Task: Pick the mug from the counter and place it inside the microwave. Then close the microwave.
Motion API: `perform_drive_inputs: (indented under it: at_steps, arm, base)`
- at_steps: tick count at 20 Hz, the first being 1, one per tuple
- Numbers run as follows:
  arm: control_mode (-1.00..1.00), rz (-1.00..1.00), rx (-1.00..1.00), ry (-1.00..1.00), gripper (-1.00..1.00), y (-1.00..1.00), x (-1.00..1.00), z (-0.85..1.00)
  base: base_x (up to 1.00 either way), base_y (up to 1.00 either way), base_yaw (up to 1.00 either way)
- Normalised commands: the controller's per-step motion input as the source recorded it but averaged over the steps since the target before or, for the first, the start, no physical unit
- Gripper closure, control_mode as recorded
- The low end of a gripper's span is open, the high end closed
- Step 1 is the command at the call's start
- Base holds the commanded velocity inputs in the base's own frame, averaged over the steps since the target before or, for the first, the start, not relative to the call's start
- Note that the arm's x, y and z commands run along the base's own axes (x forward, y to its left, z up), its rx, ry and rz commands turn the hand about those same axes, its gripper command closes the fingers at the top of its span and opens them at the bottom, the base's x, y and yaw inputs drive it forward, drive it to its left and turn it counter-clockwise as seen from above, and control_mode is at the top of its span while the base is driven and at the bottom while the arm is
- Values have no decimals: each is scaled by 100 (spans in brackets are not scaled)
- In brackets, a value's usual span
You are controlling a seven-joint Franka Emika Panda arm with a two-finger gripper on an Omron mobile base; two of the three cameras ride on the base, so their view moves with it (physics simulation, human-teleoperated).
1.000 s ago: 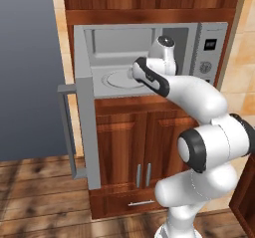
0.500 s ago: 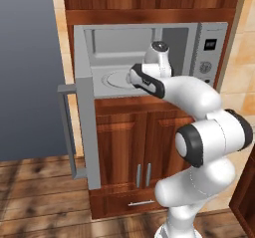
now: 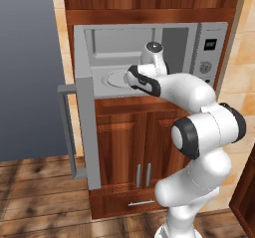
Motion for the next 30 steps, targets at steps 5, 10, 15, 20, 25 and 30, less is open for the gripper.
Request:
perform_drive_inputs:
  at_steps: [5, 10, 15, 20, 25, 30]
  arm:
    - [-100, 0, 0, 4, 100, 0, 42, 0]
    - [-100, 0, 0, 8, 100, 0, 43, 0]
    - [-100, 0, 0, 9, 100, 0, 40, -5]
    - [-100, 0, 0, 7, 100, 0, 21, -10]
    - [-100, 0, 0, 0, 100, 0, 6, -20]
    - [-100, 0, 0, 0, 100, 10, 0, -27]
  base:
    - [0, 0, 0]
    - [0, 0, 0]
    - [0, 0, 0]
    - [0, 0, 0]
    - [0, 0, 0]
    - [0, 0, 0]
